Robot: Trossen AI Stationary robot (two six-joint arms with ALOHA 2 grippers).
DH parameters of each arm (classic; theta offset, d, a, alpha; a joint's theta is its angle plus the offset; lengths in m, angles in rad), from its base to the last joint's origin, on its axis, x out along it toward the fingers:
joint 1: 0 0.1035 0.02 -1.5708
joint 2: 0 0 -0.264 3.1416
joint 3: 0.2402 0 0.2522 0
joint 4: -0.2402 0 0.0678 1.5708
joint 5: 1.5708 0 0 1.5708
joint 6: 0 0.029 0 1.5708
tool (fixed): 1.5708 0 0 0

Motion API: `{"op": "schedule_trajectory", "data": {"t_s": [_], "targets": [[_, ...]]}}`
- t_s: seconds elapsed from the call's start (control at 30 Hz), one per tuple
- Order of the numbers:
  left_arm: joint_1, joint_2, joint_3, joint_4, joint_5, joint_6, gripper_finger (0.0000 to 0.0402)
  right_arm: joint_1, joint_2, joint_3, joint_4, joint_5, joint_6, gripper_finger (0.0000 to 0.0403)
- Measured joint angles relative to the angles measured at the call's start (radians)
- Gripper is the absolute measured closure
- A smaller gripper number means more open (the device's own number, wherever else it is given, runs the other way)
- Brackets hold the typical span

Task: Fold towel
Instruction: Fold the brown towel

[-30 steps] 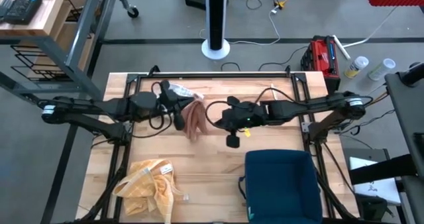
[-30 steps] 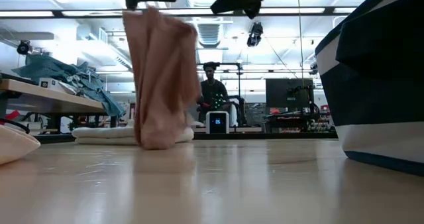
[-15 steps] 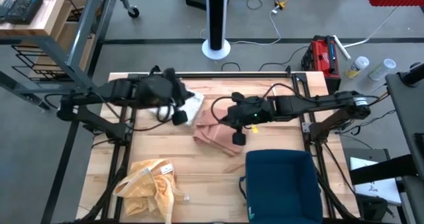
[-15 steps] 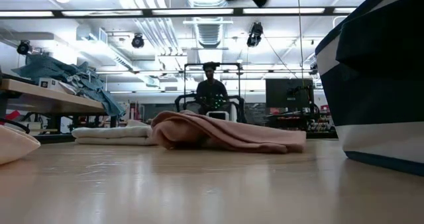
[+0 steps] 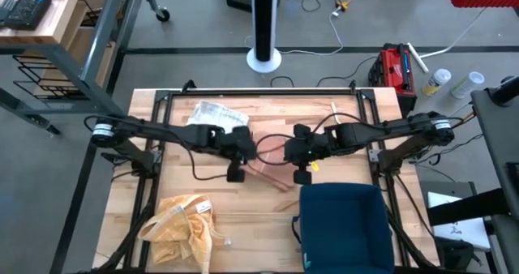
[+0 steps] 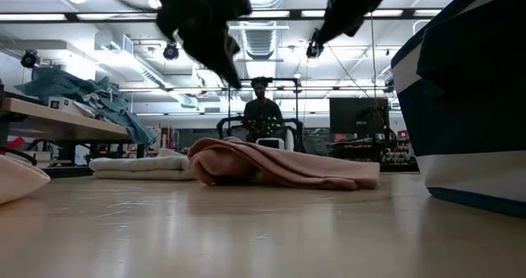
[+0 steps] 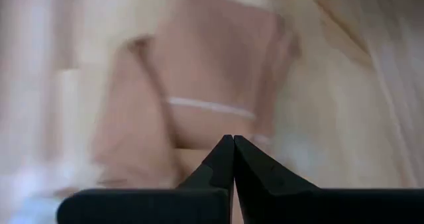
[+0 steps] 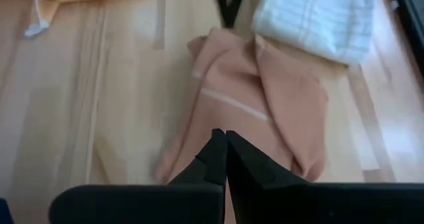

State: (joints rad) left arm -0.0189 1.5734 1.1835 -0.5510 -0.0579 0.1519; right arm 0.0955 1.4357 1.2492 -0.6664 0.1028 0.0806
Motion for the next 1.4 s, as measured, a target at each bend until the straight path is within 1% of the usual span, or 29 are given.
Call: {"op": "schedule_trajectory", "data": {"t_s": [0.07, 0.17, 0.23, 0.4, 0.57, 0.67, 0.77, 0.93, 1.07, 1.17, 1.27, 1.37, 1.4], "targets": [[0.0, 0.025, -0.038, 0.076, 0.024, 0.024, 0.0401, 0.009, -0.001, -0.007, 0.013, -0.001, 0.012, 0.0403], [0.0, 0.052, -0.087, 0.124, 0.023, 0.031, 0.0399, 0.023, -0.003, -0.01, 0.009, -0.001, 0.026, 0.0403], [0.001, 0.072, -0.112, 0.192, 0.023, 0.031, 0.0392, 0.033, -0.003, -0.014, 0.006, 0.0, 0.027, 0.0403], [0.0, 0.111, -0.14, 0.252, 0.024, 0.032, 0.0362, 0.037, -0.005, -0.021, 0.003, -0.001, 0.032, 0.0403], [0.0, 0.135, -0.156, 0.291, 0.031, 0.032, 0.0321, 0.038, -0.01, -0.024, 0.016, 0.002, 0.026, 0.0403], [0.0, 0.141, -0.17, 0.352, 0.032, 0.031, 0.0296, 0.044, -0.041, -0.026, 0.026, 0.002, 0.011, 0.0403], [0.0, 0.142, -0.192, 0.358, 0.031, 0.031, 0.0275, 0.049, -0.098, -0.034, 0.058, 0.003, -0.003, 0.0403], [0.001, 0.143, -0.208, 0.366, -0.004, 0.024, 0.0261, 0.049, -0.192, -0.097, 0.122, 0.004, -0.003, 0.0403], [0.002, 0.144, -0.212, 0.389, -0.026, 0.021, 0.0268, 0.048, -0.263, -0.2, 0.234, 0.005, 0.013, 0.0403], [0.003, 0.143, -0.214, 0.416, -0.031, 0.02, 0.0287, 0.048, -0.291, -0.287, 0.324, 0.006, 0.037, 0.0403], [0.003, 0.139, -0.212, 0.446, -0.034, 0.033, 0.0323, 0.048, -0.297, -0.358, 0.39, 0.013, 0.065, 0.0403], [0.005, 0.137, -0.209, 0.449, -0.051, 0.038, 0.0376, 0.048, -0.295, -0.409, 0.425, 0.039, 0.108, 0.0403], [0.005, 0.136, -0.209, 0.446, -0.061, 0.037, 0.0388, 0.048, -0.289, -0.421, 0.438, 0.05, 0.118, 0.0403]]}}
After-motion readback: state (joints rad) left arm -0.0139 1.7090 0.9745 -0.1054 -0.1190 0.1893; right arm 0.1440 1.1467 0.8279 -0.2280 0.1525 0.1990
